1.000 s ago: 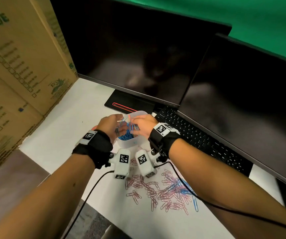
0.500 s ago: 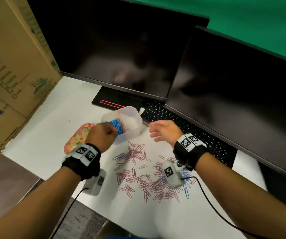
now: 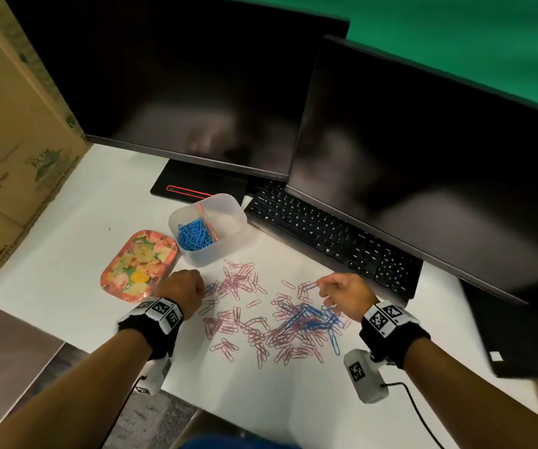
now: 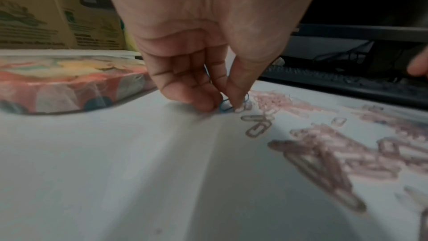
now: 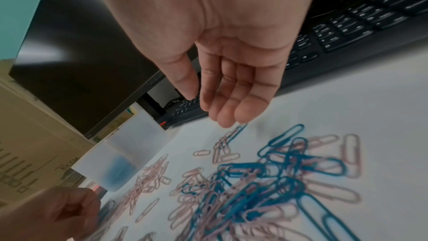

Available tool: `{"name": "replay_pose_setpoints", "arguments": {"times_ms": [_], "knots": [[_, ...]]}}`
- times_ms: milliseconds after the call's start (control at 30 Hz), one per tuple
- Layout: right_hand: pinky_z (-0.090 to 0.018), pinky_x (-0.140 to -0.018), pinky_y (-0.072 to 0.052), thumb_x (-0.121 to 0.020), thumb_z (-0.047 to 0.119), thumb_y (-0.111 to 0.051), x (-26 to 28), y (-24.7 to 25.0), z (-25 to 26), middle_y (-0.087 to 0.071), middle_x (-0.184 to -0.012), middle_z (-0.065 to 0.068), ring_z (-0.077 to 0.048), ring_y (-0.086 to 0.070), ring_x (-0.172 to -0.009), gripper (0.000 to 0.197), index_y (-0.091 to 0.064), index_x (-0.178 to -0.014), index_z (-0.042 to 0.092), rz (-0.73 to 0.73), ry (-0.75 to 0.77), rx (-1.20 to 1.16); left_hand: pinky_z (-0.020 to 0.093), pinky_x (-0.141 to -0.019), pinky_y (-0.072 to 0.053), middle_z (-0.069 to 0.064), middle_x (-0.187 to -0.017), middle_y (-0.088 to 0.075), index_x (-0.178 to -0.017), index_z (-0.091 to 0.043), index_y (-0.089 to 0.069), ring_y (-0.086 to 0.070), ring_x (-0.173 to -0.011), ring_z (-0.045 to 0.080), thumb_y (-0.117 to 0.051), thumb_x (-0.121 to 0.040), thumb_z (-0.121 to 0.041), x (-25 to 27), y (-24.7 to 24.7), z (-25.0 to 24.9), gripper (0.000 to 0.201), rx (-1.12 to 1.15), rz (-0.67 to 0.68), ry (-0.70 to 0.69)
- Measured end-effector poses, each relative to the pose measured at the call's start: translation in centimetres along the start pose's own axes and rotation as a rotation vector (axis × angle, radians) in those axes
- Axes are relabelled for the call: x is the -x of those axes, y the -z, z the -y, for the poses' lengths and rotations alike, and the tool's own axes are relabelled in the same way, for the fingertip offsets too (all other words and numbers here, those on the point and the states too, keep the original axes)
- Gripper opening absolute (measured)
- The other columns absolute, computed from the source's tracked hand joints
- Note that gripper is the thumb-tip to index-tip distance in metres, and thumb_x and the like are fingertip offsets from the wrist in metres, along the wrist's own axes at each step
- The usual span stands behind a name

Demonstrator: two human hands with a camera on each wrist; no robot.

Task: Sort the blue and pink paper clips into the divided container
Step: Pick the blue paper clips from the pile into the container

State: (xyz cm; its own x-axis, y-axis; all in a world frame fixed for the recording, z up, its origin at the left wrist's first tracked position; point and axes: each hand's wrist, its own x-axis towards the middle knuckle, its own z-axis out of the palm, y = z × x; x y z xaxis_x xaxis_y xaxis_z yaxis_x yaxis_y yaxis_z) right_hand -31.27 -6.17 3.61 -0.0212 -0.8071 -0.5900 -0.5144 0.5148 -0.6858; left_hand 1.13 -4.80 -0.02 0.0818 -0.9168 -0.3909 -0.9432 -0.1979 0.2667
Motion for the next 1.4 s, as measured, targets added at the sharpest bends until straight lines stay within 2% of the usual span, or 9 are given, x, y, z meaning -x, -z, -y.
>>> {"name": "replay_pose_setpoints", "arguments": {"times_ms": [200,367,500,600,667,800,900,1033,1400], "knots": [[-0.028,-0.058,-0.044,-0.092,0.009,-0.055,0.1,0.2,-1.7,-0.065,-0.083,-0.009,-0.016,-0.056,-0.064,0.013,-0.068,-0.096,0.008,0.002,-0.029,-0.067,0.020,-0.062,-0.047,-0.001,-0.073,-0.070,-0.075,-0.020,-0.067,-0.066,-0.069,0.017,-0.069,-0.080,-0.010,1.5,3.5,-0.6,0.012,0.493,-0.123,0.025],[-0.027,-0.054,-0.040,-0.092,0.004,-0.054,-0.1,-0.1,-2.3,-0.062,-0.081,-0.012,-0.018,-0.052,-0.062,0.012,-0.065,-0.090,0.009,0.016,-0.031,-0.111,0.026,-0.069,-0.051,0.005,-0.084,-0.073,-0.090,-0.018,-0.069,-0.067,-0.080,0.022,-0.068,-0.081,-0.014,0.5,7.1,-1.3,0.009,0.610,-0.322,0.114],[-0.027,-0.053,-0.041,-0.093,0.003,-0.051,0.3,-0.1,-2.0,-0.062,-0.082,-0.012,-0.019,-0.052,-0.063,0.014,-0.065,-0.093,0.008,0.019,-0.018,-0.083,0.021,-0.058,-0.048,0.009,-0.098,-0.073,-0.089,-0.021,-0.069,-0.067,-0.091,0.024,-0.071,-0.081,-0.018,-2.1,8.1,-1.4,0.009,0.541,-0.308,0.232],[-0.031,-0.057,-0.047,-0.091,0.006,-0.053,0.4,0.2,-2.3,-0.066,-0.086,-0.011,-0.020,-0.057,-0.066,0.016,-0.066,-0.090,0.015,0.003,0.002,-0.033,0.032,-0.076,-0.055,0.010,-0.113,-0.065,-0.106,-0.017,-0.068,-0.063,-0.100,0.029,-0.070,-0.083,-0.020,-2.2,7.6,-2.2,0.023,0.412,-0.374,0.220],[-0.036,-0.071,-0.056,-0.087,0.012,-0.056,0.3,0.5,-2.9,-0.069,-0.091,-0.003,-0.022,-0.064,-0.076,0.019,-0.068,-0.085,0.027,-0.060,0.020,0.088,0.035,-0.084,-0.052,0.009,-0.114,-0.057,-0.105,-0.015,-0.067,-0.062,-0.096,0.028,-0.071,-0.082,-0.018,-1.2,6.7,-3.6,0.023,0.420,-0.467,0.065],[-0.025,-0.080,-0.050,-0.087,0.011,-0.051,1.0,0.6,-4.0,-0.064,-0.102,0.003,-0.019,-0.061,-0.094,0.029,-0.065,-0.108,0.025,-0.137,0.039,0.450,0.026,-0.070,-0.050,-0.008,-0.088,-0.060,-0.087,-0.028,-0.064,-0.058,-0.066,0.007,-0.069,-0.083,-0.021,1.8,2.1,-7.9,0.009,0.362,-0.201,-0.260],[-0.029,-0.088,-0.051,-0.087,0.015,-0.055,1.7,0.0,-4.9,-0.060,-0.115,0.000,-0.020,-0.060,-0.103,0.034,-0.059,-0.119,0.027,-0.070,0.099,0.685,0.025,-0.071,-0.051,-0.008,-0.084,-0.063,-0.084,-0.030,-0.065,-0.058,-0.071,0.009,-0.064,-0.083,-0.022,3.0,-1.7,-11.0,0.008,0.261,-0.020,-0.373],[-0.029,-0.090,-0.046,-0.089,0.024,-0.054,2.2,-1.0,-6.3,-0.053,-0.117,0.003,-0.020,-0.054,-0.109,0.033,-0.058,-0.121,0.031,-0.010,0.217,0.790,0.030,-0.080,-0.054,0.001,-0.102,-0.068,-0.098,-0.020,-0.068,-0.064,-0.093,0.022,-0.058,-0.083,-0.025,3.2,-5.1,-14.0,0.018,0.031,0.142,-0.315],[-0.028,-0.077,-0.048,-0.091,0.024,-0.052,1.6,-1.8,-6.8,-0.055,-0.095,0.002,-0.020,-0.056,-0.090,0.011,-0.063,-0.090,0.023,-0.053,0.323,0.686,0.033,-0.081,-0.054,0.008,-0.106,-0.068,-0.100,-0.014,-0.068,-0.065,-0.097,0.026,-0.056,-0.086,-0.016,1.7,-6.0,-12.4,0.019,-0.089,0.213,-0.177]]}}
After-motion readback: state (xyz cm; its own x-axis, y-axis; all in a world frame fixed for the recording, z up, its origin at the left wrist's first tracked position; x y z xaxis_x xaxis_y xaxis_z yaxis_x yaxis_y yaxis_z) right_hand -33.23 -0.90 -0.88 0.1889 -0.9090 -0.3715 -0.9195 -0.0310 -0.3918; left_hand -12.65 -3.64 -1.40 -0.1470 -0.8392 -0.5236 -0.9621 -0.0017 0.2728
